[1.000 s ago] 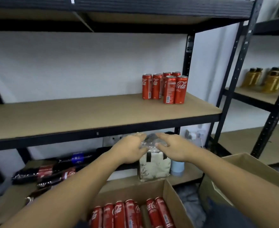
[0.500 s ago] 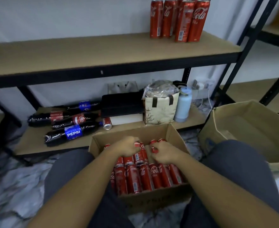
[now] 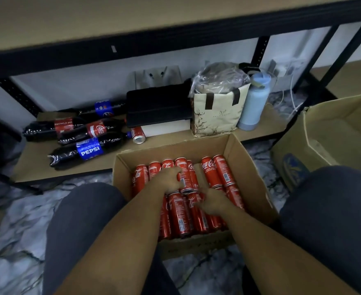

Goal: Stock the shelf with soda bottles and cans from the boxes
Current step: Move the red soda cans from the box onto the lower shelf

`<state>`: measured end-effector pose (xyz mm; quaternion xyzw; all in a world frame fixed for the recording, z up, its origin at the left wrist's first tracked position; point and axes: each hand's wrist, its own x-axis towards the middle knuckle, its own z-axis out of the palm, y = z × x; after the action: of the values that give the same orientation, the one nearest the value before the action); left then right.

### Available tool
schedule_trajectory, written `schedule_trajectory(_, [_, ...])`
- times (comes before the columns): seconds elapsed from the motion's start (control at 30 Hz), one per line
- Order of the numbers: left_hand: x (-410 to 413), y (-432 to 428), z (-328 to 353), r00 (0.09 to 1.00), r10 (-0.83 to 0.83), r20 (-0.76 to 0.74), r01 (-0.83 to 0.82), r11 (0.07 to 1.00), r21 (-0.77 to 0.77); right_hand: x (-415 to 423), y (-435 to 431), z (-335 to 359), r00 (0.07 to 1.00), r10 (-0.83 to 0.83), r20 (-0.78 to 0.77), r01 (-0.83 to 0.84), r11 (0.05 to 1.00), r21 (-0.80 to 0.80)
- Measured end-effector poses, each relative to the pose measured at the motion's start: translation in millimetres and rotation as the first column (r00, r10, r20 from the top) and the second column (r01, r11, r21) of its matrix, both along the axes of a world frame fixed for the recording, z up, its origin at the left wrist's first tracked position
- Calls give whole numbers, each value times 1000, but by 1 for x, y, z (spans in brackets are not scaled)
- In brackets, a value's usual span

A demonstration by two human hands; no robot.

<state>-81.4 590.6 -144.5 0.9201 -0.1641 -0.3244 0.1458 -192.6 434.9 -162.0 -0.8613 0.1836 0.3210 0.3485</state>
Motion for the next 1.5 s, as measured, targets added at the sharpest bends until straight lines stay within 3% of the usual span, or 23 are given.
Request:
schedule_trajectory(0.27, [49,-33,-57,995,92,44,-92,996,-15,22,0,-62,995,-88,40,85,993,77])
schedule_trajectory(0.47, [58,-52,-88,996,-13,92,-6,979,206,24,0,-85,998,-35,49,34,999,38])
schedule_trajectory(0.67, [60,-63,-96,997,-47,68,28,965,260,22,-4,-94,991,-107,85,99,991,87])
schedule_trajectory(0.87, [56,-59,-87,991,88,96,-92,995,40,14,-10,-88,987,-130,90,112,977,184])
schedule_trajectory(1.07, [42,-39,-57,989,143,48,-128,964,-232,5,-8,-61,981,-150,121,132,981,145])
schedule_trajectory(1.3, [10,-33,-5,986,-8,164,46,972,-232,0,-12,-16,973,-148,179,155,988,-25])
schedule_trajectory(1.5, [-19,-32,18,977,-45,206,93,969,-230,-11,-23,21,918,-193,348,245,963,-114])
